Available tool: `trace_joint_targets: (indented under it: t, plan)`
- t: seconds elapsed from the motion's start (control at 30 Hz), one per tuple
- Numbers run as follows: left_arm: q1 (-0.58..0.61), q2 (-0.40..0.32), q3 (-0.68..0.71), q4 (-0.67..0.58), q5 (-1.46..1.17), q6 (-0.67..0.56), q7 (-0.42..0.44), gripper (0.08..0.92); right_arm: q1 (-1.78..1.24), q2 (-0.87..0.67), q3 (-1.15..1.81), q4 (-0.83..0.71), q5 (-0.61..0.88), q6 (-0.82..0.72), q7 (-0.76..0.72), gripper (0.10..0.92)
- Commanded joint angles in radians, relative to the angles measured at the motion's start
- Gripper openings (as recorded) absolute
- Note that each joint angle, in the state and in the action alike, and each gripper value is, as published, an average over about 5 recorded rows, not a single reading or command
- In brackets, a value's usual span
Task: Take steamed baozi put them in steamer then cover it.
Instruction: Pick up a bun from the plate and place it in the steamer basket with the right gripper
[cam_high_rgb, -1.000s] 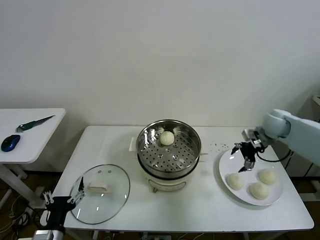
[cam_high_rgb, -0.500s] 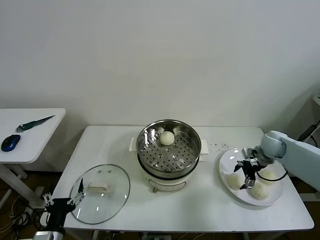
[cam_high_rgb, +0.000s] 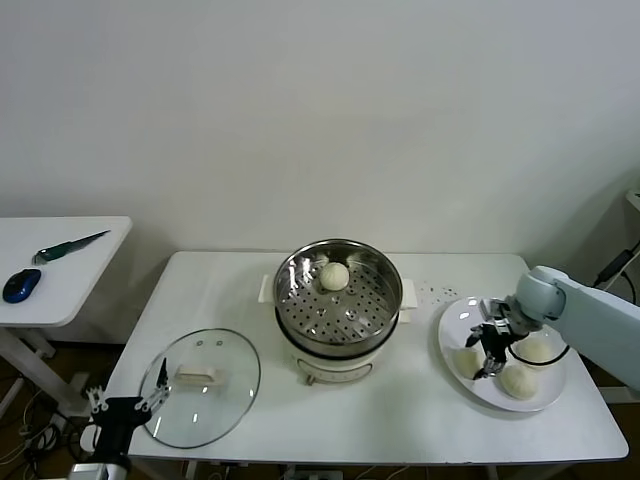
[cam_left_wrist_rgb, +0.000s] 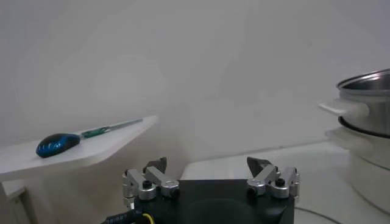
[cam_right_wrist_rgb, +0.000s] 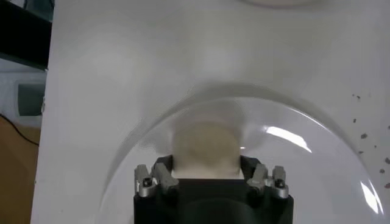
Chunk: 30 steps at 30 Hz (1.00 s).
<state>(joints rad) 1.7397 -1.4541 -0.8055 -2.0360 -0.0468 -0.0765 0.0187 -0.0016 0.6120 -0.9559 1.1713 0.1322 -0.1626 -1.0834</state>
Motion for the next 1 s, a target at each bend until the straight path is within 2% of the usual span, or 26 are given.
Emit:
trace_joint_targets:
  t: [0.03, 0.17, 0.33, 0.57, 0.73, 1.0]
  plan:
    - [0.003, 0.0, 0.001, -0.002, 0.0, -0.001, 0.0, 0.823, 0.033, -0.005, -0.017, 0.003, 0.015, 0.004, -0.002, 0.655]
    - [0.004, 0.002, 0.002, -0.006, 0.0, 0.001, -0.001, 0.823, 0.204, -0.023, -0.123, 0.014, 0.088, 0.009, -0.002, 0.653]
    - [0.003, 0.0, 0.014, -0.012, 0.004, 0.004, -0.001, 0.823, 0.582, 0.001, -0.411, 0.002, 0.28, 0.023, -0.011, 0.653]
    - [0.001, -0.002, 0.041, -0.021, 0.009, 0.002, -0.002, 0.823, 0.996, 0.16, -0.761, 0.004, 0.576, 0.019, -0.001, 0.653]
    - [0.002, 0.0, 0.067, -0.039, 0.0, 0.009, 0.001, 0.823, 1.061, 0.278, -0.787, 0.053, 0.739, -0.054, 0.048, 0.653]
    - [-0.002, 0.007, 0.075, -0.064, -0.003, 0.016, 0.002, 0.823, 0.954, 0.464, -0.706, 0.067, 0.837, -0.141, 0.167, 0.659]
